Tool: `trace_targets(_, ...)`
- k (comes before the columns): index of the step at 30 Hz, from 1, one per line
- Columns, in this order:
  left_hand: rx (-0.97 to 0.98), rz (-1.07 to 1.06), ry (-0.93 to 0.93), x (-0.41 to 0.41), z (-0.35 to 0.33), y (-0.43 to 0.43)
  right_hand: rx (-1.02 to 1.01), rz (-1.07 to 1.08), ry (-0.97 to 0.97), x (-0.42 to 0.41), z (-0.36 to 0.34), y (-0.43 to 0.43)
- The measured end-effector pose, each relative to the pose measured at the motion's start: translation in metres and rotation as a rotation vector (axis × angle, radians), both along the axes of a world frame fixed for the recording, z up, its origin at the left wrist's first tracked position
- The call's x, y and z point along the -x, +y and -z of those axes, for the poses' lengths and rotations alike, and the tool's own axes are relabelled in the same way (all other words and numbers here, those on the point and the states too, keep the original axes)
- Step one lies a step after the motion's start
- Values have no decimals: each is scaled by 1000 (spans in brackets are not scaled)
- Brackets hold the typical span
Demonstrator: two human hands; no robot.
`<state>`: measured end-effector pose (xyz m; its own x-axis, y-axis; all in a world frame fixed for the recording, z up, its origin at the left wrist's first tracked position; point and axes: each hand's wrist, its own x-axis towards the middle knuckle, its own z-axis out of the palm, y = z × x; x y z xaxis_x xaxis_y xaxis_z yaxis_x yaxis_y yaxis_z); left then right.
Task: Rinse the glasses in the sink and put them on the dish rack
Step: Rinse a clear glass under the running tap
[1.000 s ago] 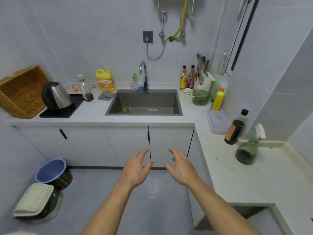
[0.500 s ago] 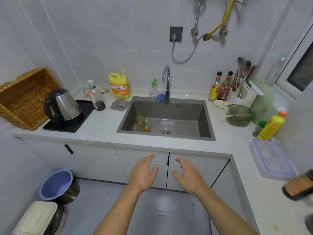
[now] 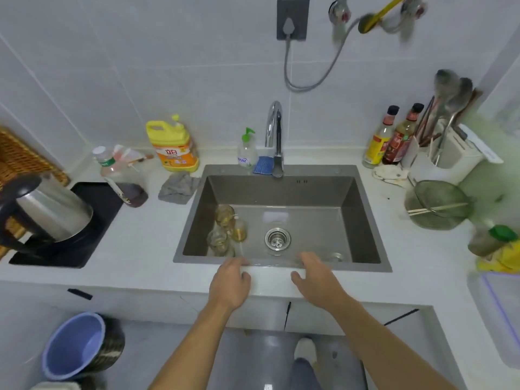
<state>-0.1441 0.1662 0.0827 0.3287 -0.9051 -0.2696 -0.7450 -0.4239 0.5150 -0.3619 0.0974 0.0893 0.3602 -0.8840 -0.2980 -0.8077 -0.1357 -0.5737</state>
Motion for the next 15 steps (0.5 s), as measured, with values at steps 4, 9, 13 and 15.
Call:
trace_targets(4, -34, -133, -60, -25, 11, -56, -36, -109, -17, -26, 13, -66)
trace_targets(9, -130, -233, -127, -47, 23, -104, -94, -210, 11, -56, 33, -119)
trace_targets(13, -336, -268, -172, -62, 46, -128, -206, -243, 59, -77, 59, -142)
trace_targets(15, -449, -269, -178, -68, 60, -137, -276, -250, 90, -86, 73, -147)
